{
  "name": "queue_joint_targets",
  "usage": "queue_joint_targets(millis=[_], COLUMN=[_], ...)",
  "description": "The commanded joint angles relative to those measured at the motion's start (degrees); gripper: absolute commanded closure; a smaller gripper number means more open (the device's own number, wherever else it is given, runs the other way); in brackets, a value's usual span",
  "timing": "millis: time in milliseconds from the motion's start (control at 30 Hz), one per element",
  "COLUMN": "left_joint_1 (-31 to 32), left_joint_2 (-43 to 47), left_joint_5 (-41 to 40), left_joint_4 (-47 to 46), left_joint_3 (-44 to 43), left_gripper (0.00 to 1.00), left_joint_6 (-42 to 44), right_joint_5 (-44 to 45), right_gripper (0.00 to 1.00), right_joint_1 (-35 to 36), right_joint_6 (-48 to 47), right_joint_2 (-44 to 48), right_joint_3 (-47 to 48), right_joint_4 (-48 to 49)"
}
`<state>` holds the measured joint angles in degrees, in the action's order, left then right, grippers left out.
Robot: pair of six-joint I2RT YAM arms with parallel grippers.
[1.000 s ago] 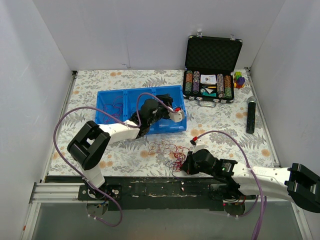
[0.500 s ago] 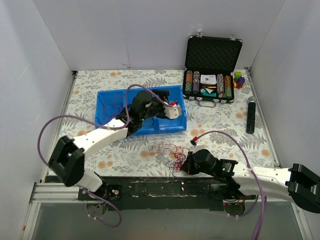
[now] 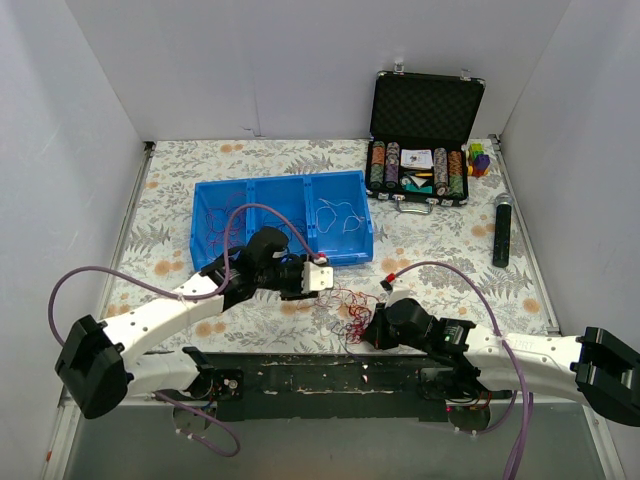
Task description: Untangle the cables
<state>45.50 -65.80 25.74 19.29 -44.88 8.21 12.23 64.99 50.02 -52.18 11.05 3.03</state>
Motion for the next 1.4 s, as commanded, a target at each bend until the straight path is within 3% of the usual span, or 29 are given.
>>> queue_joint_targets(millis=[0,167,467,633,900,1167,1367], left_joint_1=[0.12,0.12,0.03,0.03,-0.58,-1.90,-1.90], left_joint_2=[-1.08,-3.63,-5.82,-10.22,-14.09,-13.30,-13.83], left_joint_5=[2.83,4.23,-1.82,-4.37,-9.74,-5.26,-4.29], left_joint_4=[1.63,0.05,-4.78,-4.52,-12.33,-13.48,-15.07], left_joint_3=[-1.08,-0.56,3.57,2.26,1.20,0.85,1.38], left_gripper=[0.63,0.65,0.66,0.67,0.69,0.71,0.80], left_joint_6=[-16.35,-24.72,-29.03,-31.23,-35.97,-37.47,-37.30], right_joint_5=[0.16,0.51,0.78,0.95,1.39,1.22,1.13], right_gripper=[0.99,0.99,0.99,0.99,0.99,0.99,0.99], right_joint_1=[0.22,0.22,0.22,0.22,0.22,0.22,0.22], right_joint_6=[-0.71,-0.71,-0.80,-1.24,-1.59,-1.77,-1.77], right_joint_2=[-2.04,-1.70,-1.87,-2.40,-2.57,-3.54,-3.72], right_joint_3=[-1.12,-1.12,-1.29,-0.85,-0.33,-0.06,-0.33], right_joint_4=[-7.60,-8.04,-8.21,-8.30,-9.09,-8.83,-8.39])
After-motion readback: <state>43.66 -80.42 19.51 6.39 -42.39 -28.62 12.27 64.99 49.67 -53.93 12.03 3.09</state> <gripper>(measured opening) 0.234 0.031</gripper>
